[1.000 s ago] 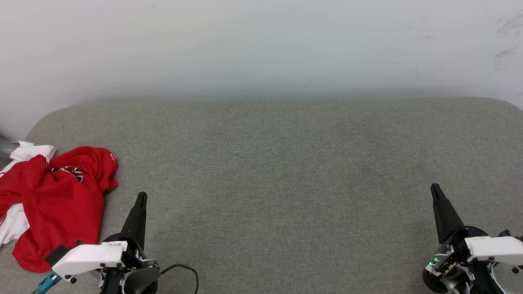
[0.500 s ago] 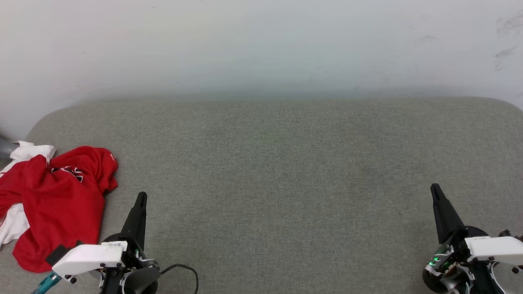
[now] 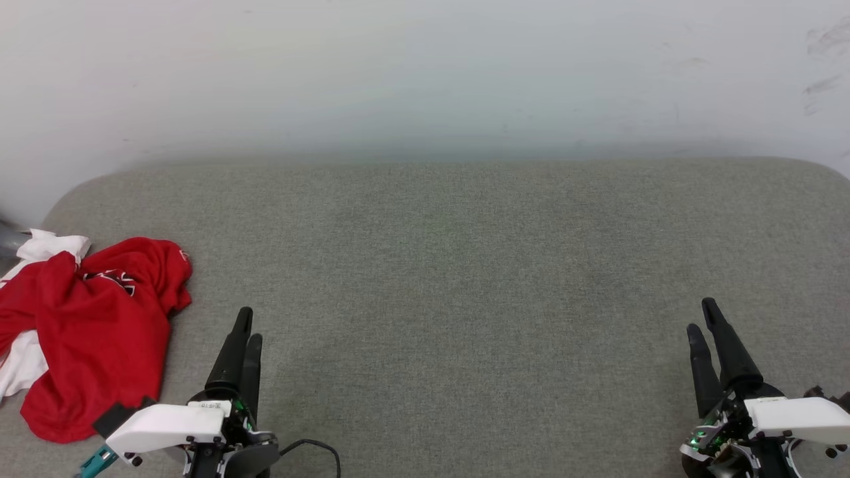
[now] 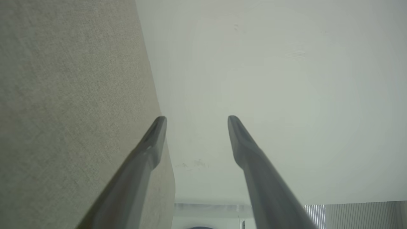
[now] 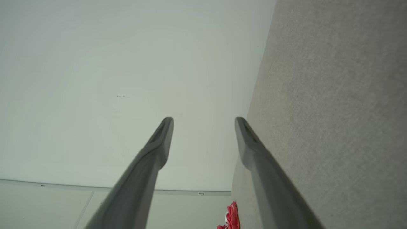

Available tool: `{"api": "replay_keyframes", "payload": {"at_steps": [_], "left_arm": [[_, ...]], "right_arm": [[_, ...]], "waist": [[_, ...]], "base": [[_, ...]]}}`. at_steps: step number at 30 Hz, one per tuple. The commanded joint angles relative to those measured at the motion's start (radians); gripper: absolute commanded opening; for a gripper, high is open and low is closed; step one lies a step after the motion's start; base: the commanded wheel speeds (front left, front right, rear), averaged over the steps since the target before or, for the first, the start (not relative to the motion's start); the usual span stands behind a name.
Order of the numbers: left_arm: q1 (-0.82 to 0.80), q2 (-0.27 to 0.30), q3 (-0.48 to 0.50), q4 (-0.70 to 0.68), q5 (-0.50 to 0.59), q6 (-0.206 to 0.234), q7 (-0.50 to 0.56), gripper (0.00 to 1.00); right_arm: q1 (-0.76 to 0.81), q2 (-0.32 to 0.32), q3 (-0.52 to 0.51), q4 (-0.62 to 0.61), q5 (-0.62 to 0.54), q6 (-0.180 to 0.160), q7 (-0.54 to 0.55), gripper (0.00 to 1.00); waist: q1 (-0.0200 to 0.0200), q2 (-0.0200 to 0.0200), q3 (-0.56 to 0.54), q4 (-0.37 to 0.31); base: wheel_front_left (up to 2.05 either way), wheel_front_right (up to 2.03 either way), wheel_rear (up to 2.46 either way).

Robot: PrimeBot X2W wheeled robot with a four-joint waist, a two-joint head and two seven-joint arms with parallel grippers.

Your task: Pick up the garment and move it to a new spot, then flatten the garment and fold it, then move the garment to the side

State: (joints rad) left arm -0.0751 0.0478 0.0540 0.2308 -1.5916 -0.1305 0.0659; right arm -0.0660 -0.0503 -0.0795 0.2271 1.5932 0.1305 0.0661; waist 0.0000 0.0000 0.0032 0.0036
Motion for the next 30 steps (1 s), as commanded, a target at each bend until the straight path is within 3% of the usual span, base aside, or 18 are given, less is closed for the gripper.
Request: {"api": "replay_keyframes", "payload": {"at_steps": [1, 12, 21, 30], "left_arm": [[-0.015, 0.006, -0.018, -0.037, 0.016, 0.0, -0.015, 1.0], [-0.004, 0.003, -0.044, -0.108, 0.141, 0.0, -0.063, 1.0], [0.006, 0.003, -0.06, -0.142, 0.342, 0.0, -0.099, 1.0], [0.014, 0.002, -0.071, -0.16, 0.473, 0.0, -0.128, 1.0]], "right_arm": [[-0.009, -0.001, 0.011, -0.036, -0.01, 0.0, -0.014, 1.0], [0.0, -0.002, 0.032, -0.086, -0.115, 0.0, -0.063, 1.0], [0.003, -0.002, 0.028, -0.119, -0.376, 0.0, -0.099, 1.0], [0.008, -0.001, 0.032, -0.146, -0.594, 0.0, -0.128, 1.0]], "waist": [[0.0, 0.0, 0.0, 0.001], [0.0, 0.0, 0.0, 0.009], [0.0, 0.0, 0.0, 0.015], [0.0, 0.0, -0.001, 0.02]], "base": [[0.0, 0.0, 0.0], [0.0, 0.0, 0.0], [0.0, 0.0, 0.0], [0.0, 0.0, 0.0]]}}
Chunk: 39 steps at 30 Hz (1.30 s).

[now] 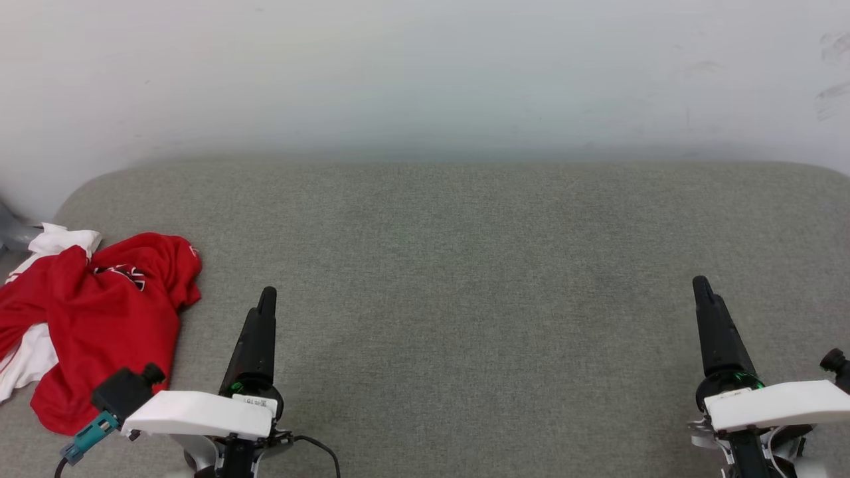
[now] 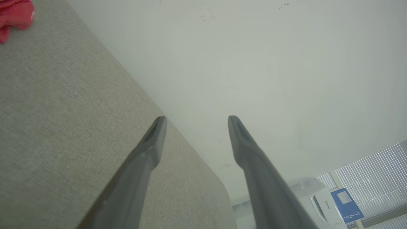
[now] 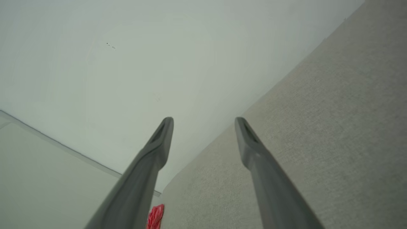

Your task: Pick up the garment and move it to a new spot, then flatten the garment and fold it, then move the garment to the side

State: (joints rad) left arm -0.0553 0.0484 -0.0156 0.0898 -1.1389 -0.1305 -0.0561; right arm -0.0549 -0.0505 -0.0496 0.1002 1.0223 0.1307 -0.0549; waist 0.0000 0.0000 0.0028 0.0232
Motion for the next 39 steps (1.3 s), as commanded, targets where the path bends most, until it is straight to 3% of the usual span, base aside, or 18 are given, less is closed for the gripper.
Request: {"api": "replay_keyframes", "payload": {"at_steps": [1, 16, 26, 39], "left_arm": [[-0.005, 0.002, -0.003, -0.019, 0.038, 0.0, -0.01, 1.0], [-0.002, 0.026, -0.023, -0.02, 0.347, 0.0, -0.057, 1.0], [0.0, 0.038, -0.024, -0.008, 0.563, 0.004, -0.085, 1.0], [0.0, 0.047, -0.039, -0.004, 0.737, 0.012, -0.119, 1.0]], "right_arm": [[-0.002, 0.0, 0.002, -0.023, -0.048, 0.0, -0.01, 1.0], [0.011, 0.0, -0.011, -0.065, -0.413, 0.0, -0.035, 1.0], [0.026, 0.0, -0.033, -0.084, -0.555, 0.0, -0.006, 1.0], [0.044, 0.0, -0.047, -0.109, -0.714, 0.0, 0.037, 1.0]], "waist": [[0.0, 0.0, 0.0, 0.001], [0.0, 0.0, -0.003, 0.011], [0.0, 0.0, -0.005, 0.019], [0.0, 0.0, -0.006, 0.028]], "base": [[0.0, 0.0, 0.0], [0.0, 0.0, 0.0], [0.0, 0.0, 0.0], [0.0, 0.0, 0.0]]}}
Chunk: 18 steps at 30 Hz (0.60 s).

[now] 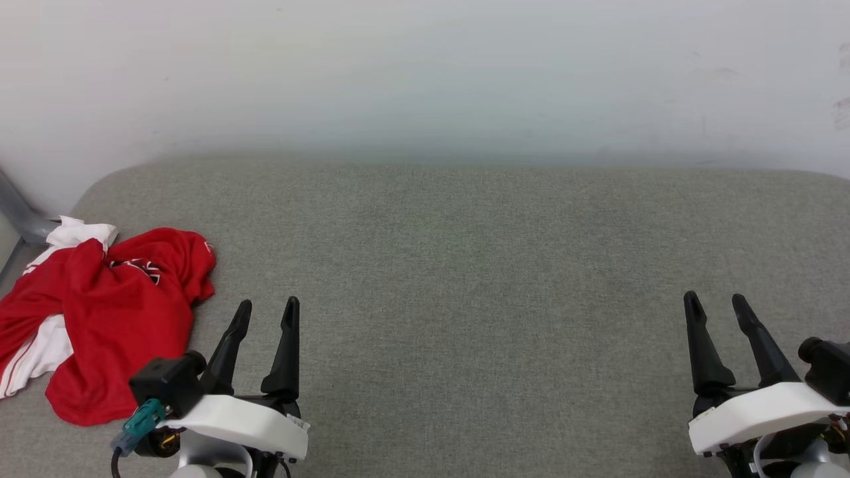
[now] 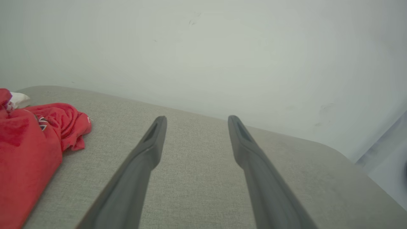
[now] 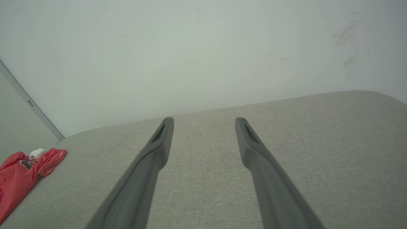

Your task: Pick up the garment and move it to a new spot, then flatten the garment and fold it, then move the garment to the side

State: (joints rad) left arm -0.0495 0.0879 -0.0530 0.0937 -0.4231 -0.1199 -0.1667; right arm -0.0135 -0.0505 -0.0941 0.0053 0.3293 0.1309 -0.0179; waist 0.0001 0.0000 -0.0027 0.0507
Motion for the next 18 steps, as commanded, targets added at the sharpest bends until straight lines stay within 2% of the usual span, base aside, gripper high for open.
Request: {"api": "replay_keyframes", "payload": {"at_steps": [1, 18], "left_arm": [[-0.006, 0.008, -0.003, -0.007, 0.032, 0.003, -0.01, 1.0], [-0.008, 0.007, -0.018, 0.034, 0.17, 0.01, -0.049, 1.0]], "right_arm": [[0.004, 0.0, -0.004, -0.016, -0.031, 0.0, 0.002, 1.0], [0.024, 0.0, -0.014, -0.04, -0.163, 0.0, 0.013, 1.0]], "waist": [[-0.0001, 0.0, -0.001, 0.002], [-0.0001, 0.0, -0.003, 0.015]], "base": [[0.0, 0.0, 0.0], [0.0, 0.0, 0.0]]}}
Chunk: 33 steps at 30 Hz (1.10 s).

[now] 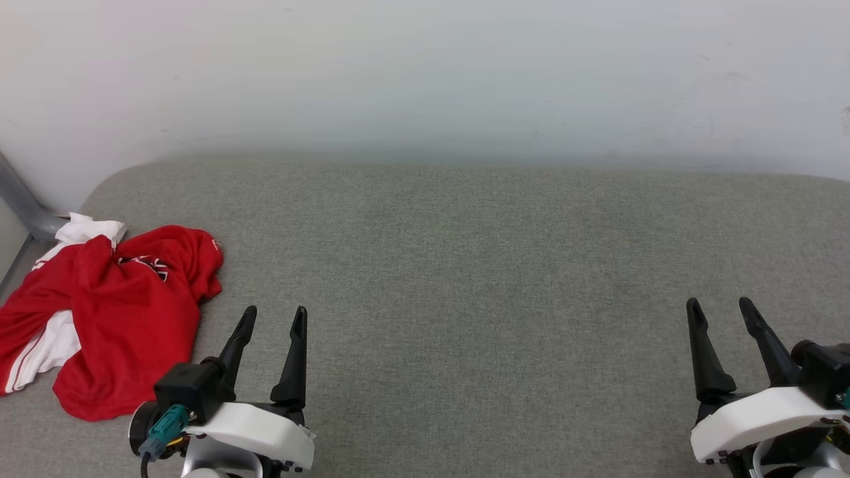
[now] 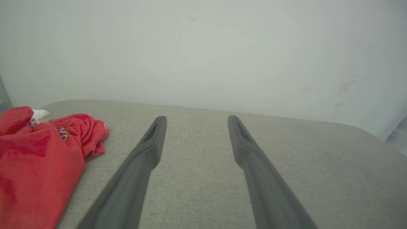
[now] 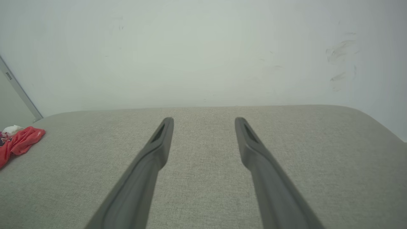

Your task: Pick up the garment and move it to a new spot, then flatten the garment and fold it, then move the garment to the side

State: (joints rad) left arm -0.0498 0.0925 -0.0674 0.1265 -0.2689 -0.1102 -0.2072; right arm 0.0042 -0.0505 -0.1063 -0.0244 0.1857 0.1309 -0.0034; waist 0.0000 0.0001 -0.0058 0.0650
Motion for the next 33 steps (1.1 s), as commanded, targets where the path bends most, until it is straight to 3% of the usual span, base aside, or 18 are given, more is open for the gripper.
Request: {"api": "replay_keyframes", "payload": {"at_steps": [1, 26, 33], "left_arm": [[-0.009, 0.002, -0.005, 0.005, 0.023, -0.001, -0.01, 1.0], [-0.025, -0.012, -0.009, 0.035, 0.128, -0.013, -0.055, 1.0], [-0.039, -0.018, 0.01, 0.039, 0.118, -0.013, -0.058, 1.0]], "right_arm": [[0.007, 0.0, -0.002, -0.011, -0.027, 0.0, -0.003, 1.0], [0.014, 0.0, -0.007, -0.006, -0.137, 0.0, -0.027, 1.0], [0.004, 0.001, -0.008, 0.007, -0.119, 0.0, -0.041, 1.0]], "waist": [[0.0, -0.0001, 0.0, 0.001], [0.0, -0.0001, 0.002, 0.024], [0.0, -0.0001, 0.007, 0.077]], "base": [[0.0, 0.0, 0.0], [0.0, 0.0, 0.0], [0.0, 0.0, 0.0]]}}
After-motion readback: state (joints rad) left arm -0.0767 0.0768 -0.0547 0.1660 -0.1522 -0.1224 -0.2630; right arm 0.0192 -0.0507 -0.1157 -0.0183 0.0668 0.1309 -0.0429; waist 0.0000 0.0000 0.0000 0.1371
